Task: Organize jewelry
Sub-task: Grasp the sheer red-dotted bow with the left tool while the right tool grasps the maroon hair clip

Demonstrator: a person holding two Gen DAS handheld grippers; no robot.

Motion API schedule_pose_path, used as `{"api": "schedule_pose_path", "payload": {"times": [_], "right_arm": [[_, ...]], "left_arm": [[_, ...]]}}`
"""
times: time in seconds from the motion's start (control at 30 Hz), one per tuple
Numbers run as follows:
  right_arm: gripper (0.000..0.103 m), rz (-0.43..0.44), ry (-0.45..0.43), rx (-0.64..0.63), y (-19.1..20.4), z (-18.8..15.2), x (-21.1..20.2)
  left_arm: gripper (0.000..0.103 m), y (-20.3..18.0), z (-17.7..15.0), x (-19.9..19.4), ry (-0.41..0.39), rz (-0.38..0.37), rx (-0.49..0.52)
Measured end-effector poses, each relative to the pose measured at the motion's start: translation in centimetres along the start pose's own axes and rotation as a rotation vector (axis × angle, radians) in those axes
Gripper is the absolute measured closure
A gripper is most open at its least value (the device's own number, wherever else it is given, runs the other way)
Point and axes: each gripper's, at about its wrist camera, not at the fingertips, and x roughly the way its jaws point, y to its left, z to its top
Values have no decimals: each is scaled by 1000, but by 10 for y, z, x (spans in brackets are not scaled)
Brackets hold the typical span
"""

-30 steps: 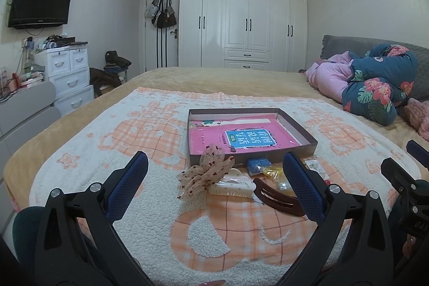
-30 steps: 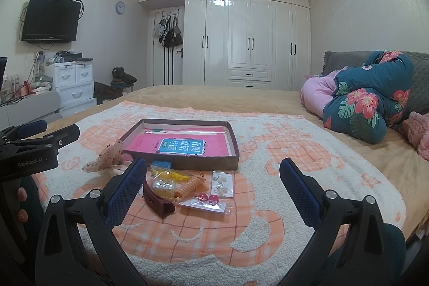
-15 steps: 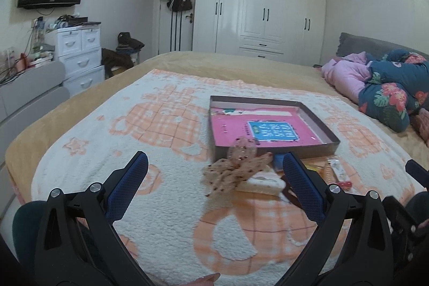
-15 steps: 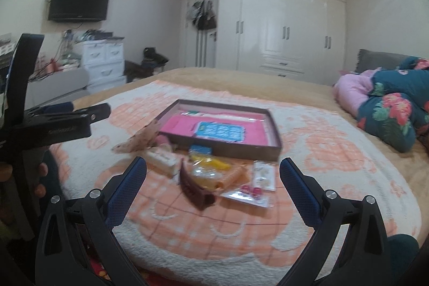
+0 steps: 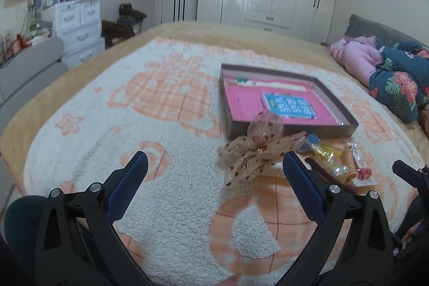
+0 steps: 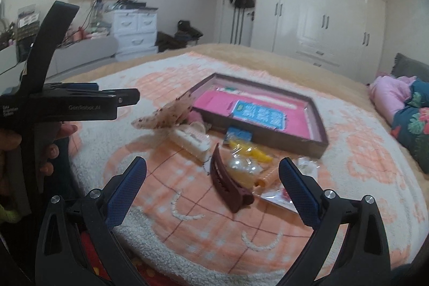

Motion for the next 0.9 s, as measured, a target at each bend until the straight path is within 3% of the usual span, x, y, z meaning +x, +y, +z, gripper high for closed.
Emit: {"api": "schedule_pose_path", "payload": {"times": [0.07,0.27,0.47,0.67,0.8,0.9], "right_arm": [[24,16,43,8,-4,-1,11],[49,56,117,-15,-13,-2,35],[67,75,155,-60,-16,3,53],[75,87,204,-97,-19,6,71],[76,89,222,-147,-14,13,79],[84,117,263,-165,-10,16,89]], "left_arm": [[11,2,0,8,32,-21,-4],[11,-3,3,26,79,-57,43],[11,-10,7,44,125,-100,88],[16,-12,10,63,165,-113,105],[29,-8,8,74,200,-162,76],[41,-7,7,77,202,-176,72]]}}
